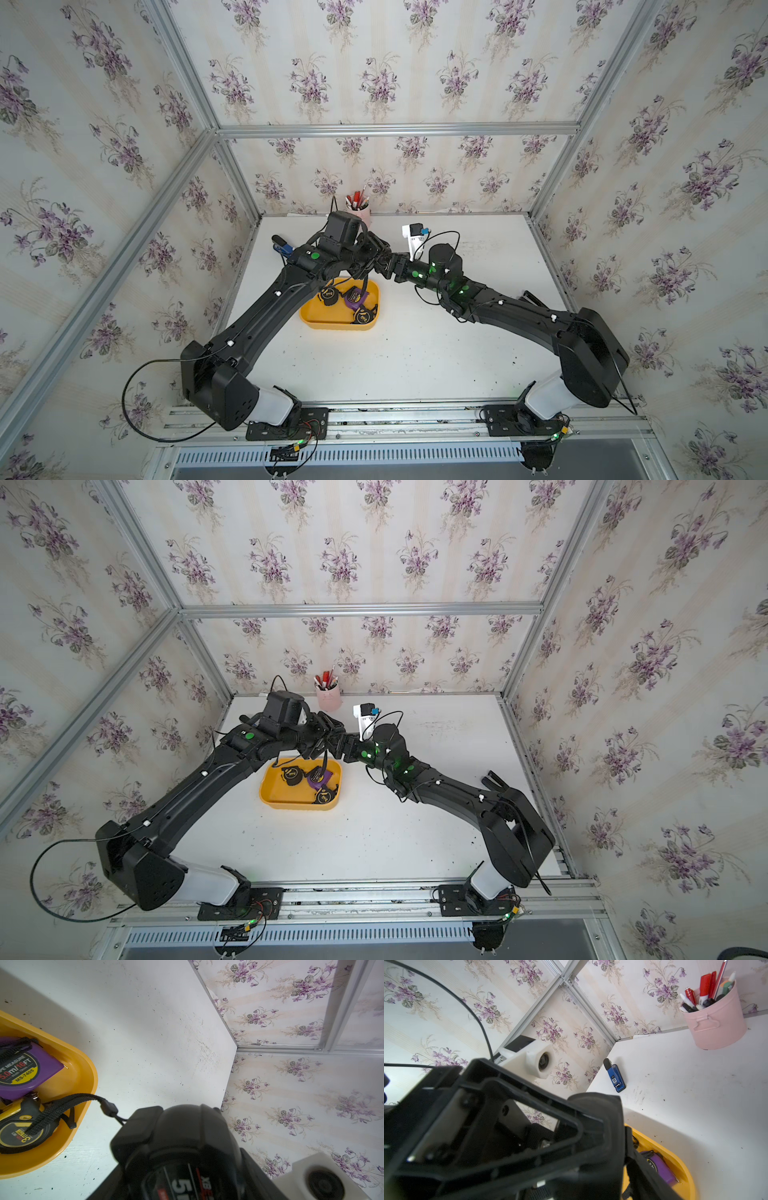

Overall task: Take the tape measure out of the storage box
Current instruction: Place the tape measure at the center of the board.

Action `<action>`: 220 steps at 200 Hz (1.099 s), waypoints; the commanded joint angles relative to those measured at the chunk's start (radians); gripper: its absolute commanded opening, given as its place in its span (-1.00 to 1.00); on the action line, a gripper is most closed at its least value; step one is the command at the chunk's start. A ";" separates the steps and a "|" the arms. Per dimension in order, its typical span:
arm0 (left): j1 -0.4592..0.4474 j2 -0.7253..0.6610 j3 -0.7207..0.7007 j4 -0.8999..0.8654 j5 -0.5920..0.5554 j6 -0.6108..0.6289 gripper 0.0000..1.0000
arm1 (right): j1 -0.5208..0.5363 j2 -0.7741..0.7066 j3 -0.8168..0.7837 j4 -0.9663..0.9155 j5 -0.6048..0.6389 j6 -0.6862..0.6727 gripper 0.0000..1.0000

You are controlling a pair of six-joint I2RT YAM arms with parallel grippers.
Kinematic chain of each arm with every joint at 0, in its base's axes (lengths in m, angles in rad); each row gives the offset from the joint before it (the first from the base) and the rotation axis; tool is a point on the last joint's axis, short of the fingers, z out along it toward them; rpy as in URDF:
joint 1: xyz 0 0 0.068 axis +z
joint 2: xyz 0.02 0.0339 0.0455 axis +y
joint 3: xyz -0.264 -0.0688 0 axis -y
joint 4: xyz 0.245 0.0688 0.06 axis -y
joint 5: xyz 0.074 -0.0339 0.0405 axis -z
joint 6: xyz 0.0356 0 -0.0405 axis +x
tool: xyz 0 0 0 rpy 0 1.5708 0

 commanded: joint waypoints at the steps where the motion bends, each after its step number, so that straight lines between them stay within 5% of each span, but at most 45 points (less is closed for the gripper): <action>1: -0.008 0.001 0.006 0.040 0.017 0.003 -1.00 | 0.006 0.009 0.016 0.049 0.015 0.005 0.41; 74: -0.012 -0.004 0.006 0.056 0.022 0.001 -0.93 | 0.009 0.025 0.031 0.026 0.022 0.007 -0.32; 95: -0.012 -0.015 0.008 0.044 0.011 0.017 -0.59 | 0.009 0.022 0.032 0.014 0.032 0.002 -0.53; 122: -0.010 -0.026 0.007 0.038 -0.014 0.048 0.19 | 0.009 -0.008 0.006 0.002 0.063 -0.011 -0.58; 139: -0.005 -0.026 0.003 0.038 -0.020 0.064 0.44 | 0.009 -0.041 -0.019 -0.010 0.094 -0.025 -0.60; 195: 0.010 -0.026 -0.030 0.050 -0.003 0.099 0.98 | 0.002 -0.174 -0.098 -0.088 0.210 -0.067 -0.64; 220: 0.039 -0.020 -0.028 0.017 0.014 0.153 1.00 | -0.049 -0.215 -0.107 -0.237 0.291 -0.056 -0.65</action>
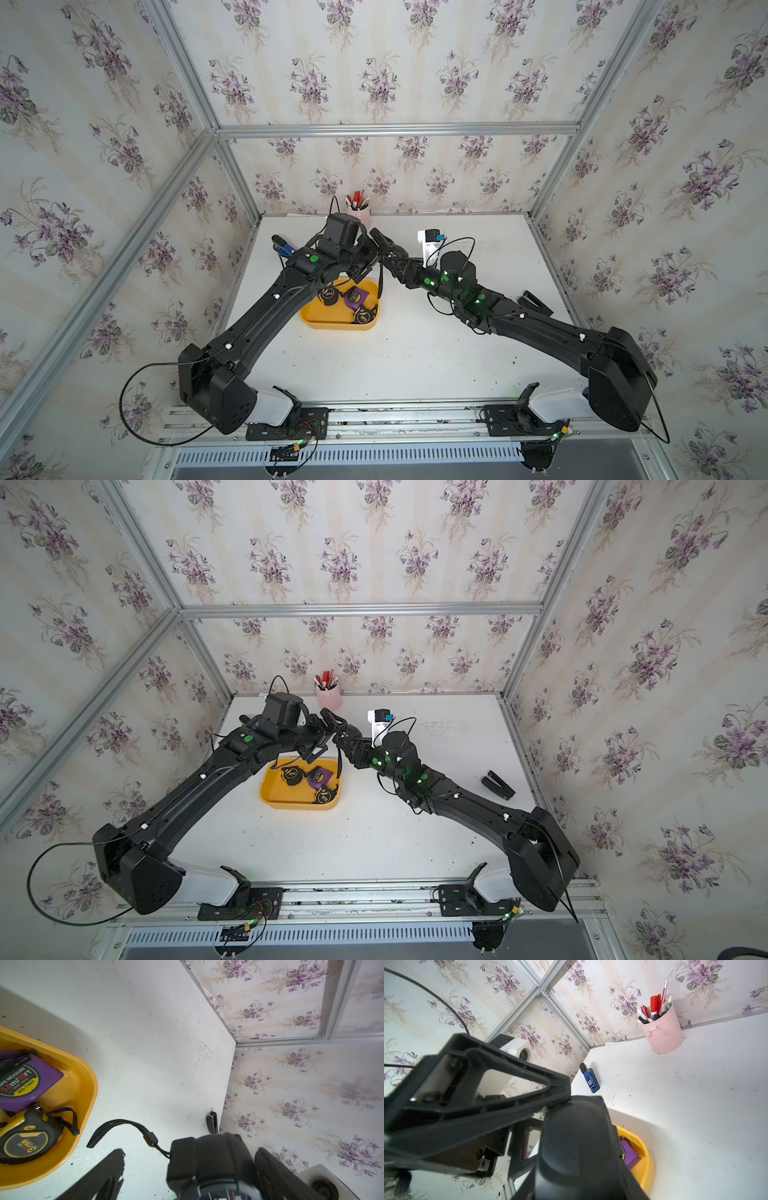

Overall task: Take the tape measure out of the storage box
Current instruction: Place the tape measure at the center of the board.

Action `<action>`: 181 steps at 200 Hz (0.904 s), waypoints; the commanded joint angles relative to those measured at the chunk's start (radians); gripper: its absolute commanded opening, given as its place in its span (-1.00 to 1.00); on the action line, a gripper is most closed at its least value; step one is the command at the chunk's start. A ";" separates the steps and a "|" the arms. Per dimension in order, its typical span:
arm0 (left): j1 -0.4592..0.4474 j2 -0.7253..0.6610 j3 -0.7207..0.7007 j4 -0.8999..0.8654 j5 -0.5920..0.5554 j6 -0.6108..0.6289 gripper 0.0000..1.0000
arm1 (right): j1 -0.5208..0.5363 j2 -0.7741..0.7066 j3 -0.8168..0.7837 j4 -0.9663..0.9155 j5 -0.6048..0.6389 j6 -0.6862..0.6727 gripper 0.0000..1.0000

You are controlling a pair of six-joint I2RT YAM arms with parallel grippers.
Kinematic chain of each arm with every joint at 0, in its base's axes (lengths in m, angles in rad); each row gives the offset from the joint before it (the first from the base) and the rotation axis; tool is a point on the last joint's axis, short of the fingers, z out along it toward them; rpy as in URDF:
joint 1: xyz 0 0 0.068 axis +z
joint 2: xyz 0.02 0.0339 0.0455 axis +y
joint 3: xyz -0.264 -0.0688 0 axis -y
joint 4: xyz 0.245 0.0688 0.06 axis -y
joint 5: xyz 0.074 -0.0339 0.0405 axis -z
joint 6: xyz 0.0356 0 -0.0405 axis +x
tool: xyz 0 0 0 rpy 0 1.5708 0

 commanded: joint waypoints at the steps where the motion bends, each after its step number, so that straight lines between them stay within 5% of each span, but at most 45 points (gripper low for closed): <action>1: 0.022 0.002 0.000 -0.018 0.003 0.071 1.00 | -0.048 -0.033 -0.008 -0.100 0.114 0.000 -0.65; 58: 0.037 -0.004 -0.048 -0.169 -0.156 0.235 1.00 | -0.383 -0.006 -0.122 -0.249 0.012 0.095 -0.68; 181: 0.033 0.130 -0.153 -0.268 -0.224 0.343 0.98 | -0.470 0.308 -0.119 -0.198 -0.252 0.223 -0.66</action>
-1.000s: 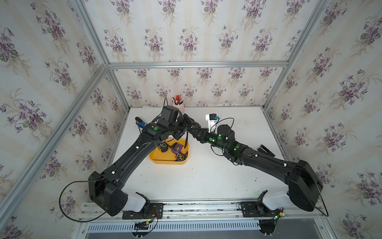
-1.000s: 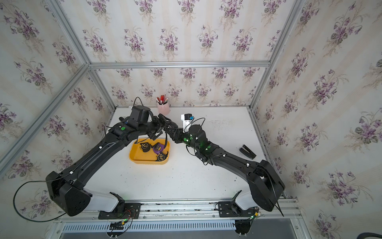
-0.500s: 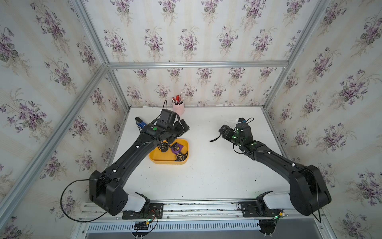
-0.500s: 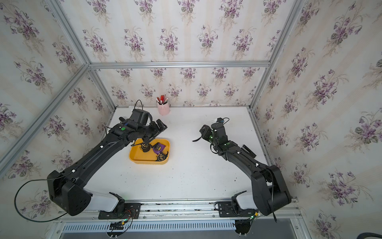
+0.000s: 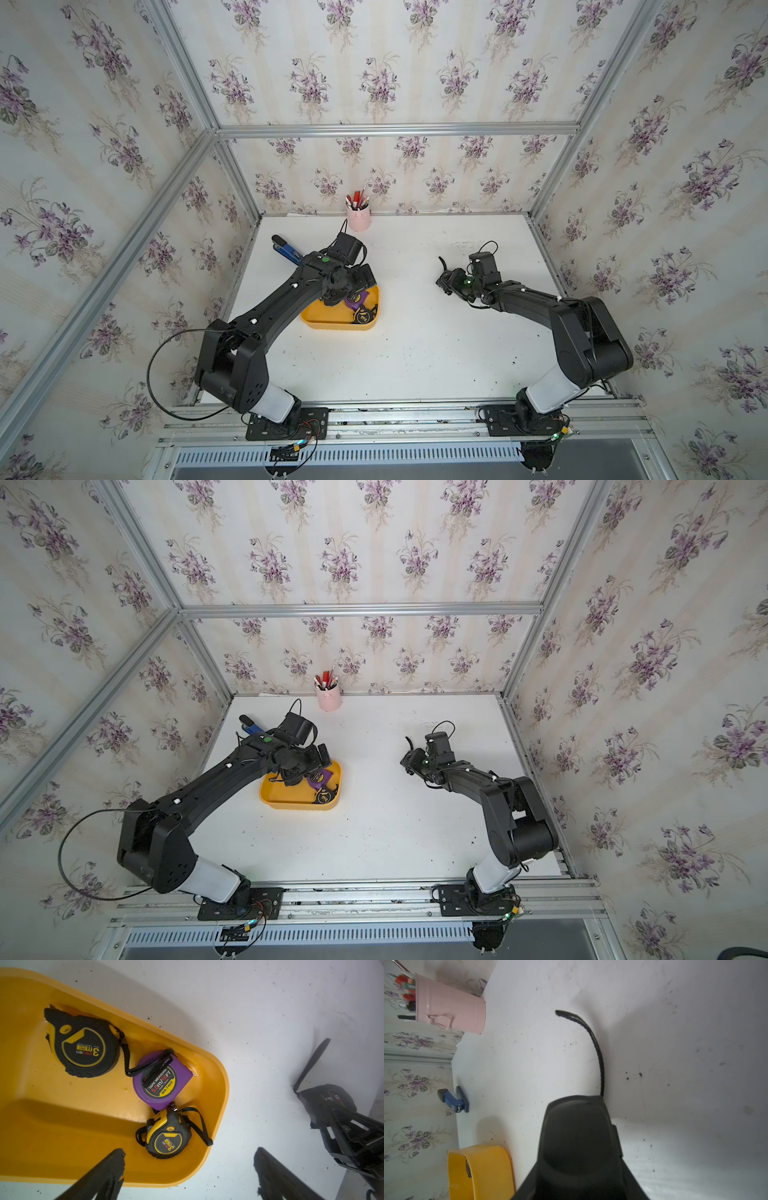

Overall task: Take the tape measure out of the storage box
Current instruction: Place the tape measure at the center of the board.

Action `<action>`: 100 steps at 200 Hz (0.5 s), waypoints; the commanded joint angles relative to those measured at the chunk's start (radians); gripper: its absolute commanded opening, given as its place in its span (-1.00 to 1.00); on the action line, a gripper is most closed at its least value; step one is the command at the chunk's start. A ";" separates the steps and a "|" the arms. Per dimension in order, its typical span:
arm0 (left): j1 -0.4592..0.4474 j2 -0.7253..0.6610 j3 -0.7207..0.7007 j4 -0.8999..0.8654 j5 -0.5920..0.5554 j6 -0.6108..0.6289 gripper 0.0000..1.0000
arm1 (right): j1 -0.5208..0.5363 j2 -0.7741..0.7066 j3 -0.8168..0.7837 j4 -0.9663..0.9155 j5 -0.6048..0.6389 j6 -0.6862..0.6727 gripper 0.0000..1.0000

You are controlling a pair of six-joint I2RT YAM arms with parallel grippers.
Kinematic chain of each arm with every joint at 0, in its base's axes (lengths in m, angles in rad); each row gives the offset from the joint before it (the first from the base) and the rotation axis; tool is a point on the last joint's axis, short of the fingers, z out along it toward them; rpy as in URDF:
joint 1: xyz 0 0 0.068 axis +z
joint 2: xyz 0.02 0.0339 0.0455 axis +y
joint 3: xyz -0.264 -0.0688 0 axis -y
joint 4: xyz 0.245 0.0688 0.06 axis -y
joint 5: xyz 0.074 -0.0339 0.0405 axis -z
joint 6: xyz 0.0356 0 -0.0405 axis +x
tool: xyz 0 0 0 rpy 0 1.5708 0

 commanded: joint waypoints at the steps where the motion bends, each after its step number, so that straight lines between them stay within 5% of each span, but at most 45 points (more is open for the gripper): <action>1: -0.001 0.013 -0.014 -0.027 -0.035 0.032 0.98 | 0.000 0.043 -0.001 0.070 -0.095 0.054 -0.66; 100: 0.000 0.075 -0.029 -0.021 -0.063 0.020 0.99 | 0.000 0.078 0.009 -0.043 -0.080 0.059 -0.62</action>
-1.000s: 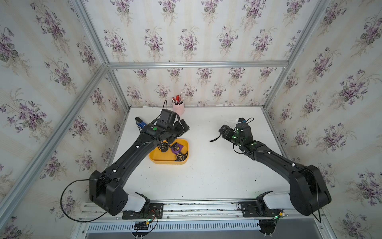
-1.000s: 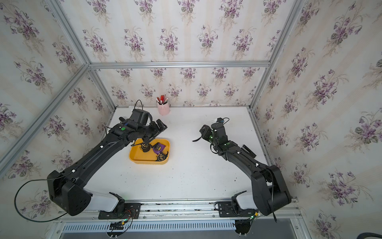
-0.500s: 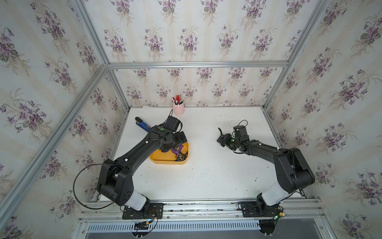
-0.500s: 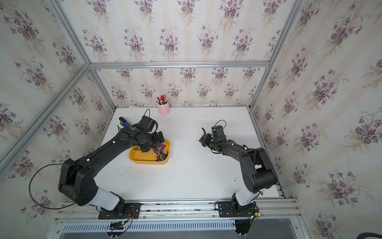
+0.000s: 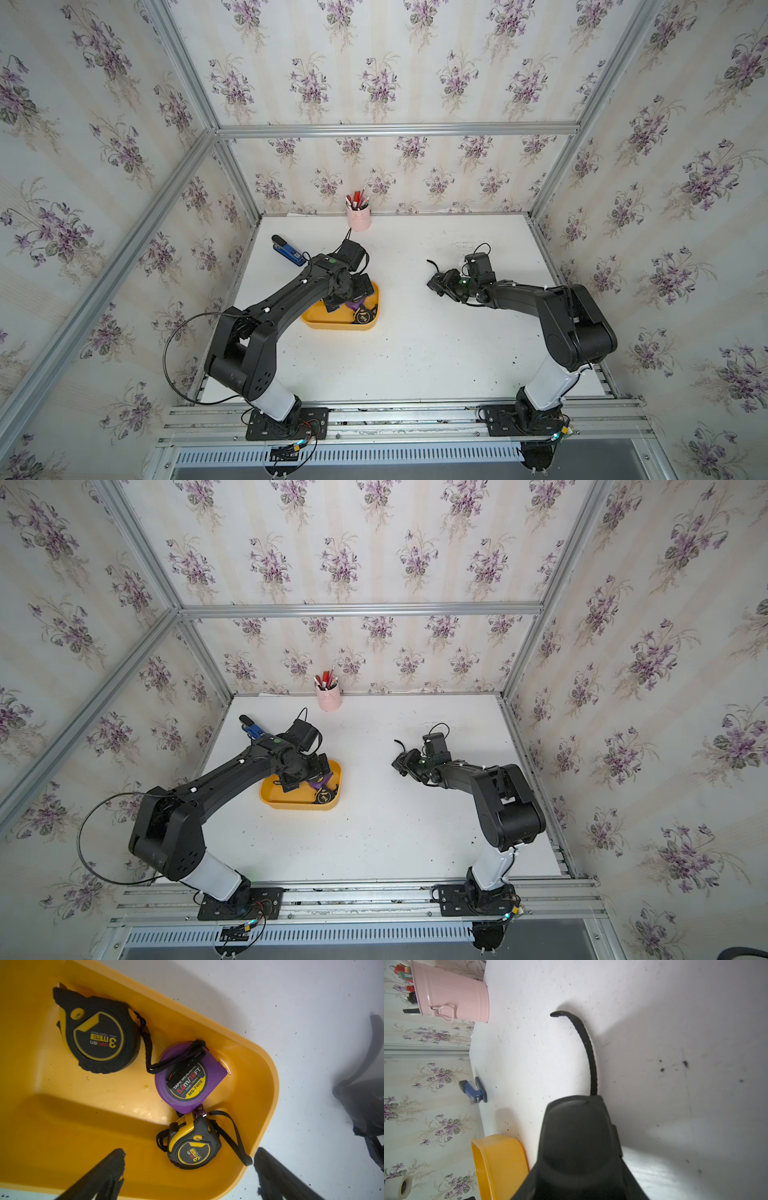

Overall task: Take the tape measure out of the storage box
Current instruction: Place the tape measure at the center of the board.

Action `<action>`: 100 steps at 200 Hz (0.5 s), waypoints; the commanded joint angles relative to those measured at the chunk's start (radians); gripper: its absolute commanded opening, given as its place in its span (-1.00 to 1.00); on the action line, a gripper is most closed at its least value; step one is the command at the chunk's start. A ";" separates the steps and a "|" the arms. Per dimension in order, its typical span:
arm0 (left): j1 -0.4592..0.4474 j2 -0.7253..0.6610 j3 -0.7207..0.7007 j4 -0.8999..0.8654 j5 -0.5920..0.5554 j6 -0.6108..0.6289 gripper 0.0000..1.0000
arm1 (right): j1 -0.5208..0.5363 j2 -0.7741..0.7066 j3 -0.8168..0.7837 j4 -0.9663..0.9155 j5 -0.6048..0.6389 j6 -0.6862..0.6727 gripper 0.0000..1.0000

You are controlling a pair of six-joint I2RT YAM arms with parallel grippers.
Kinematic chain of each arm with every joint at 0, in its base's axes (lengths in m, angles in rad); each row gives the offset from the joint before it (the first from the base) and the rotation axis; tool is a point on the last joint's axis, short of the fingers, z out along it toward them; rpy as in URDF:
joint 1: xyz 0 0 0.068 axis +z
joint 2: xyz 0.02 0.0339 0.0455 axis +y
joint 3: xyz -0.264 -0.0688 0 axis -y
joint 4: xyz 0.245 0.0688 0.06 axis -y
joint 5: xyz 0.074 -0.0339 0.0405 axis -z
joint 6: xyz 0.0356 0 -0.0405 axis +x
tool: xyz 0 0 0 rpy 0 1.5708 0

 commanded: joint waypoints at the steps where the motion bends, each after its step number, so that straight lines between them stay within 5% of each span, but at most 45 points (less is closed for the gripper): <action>1: 0.001 0.009 0.001 -0.004 -0.024 0.004 0.99 | 0.001 -0.009 -0.013 -0.112 0.037 0.002 -0.61; 100: 0.002 0.016 -0.001 0.014 -0.040 -0.008 0.99 | 0.002 -0.011 -0.054 -0.123 0.073 0.000 0.35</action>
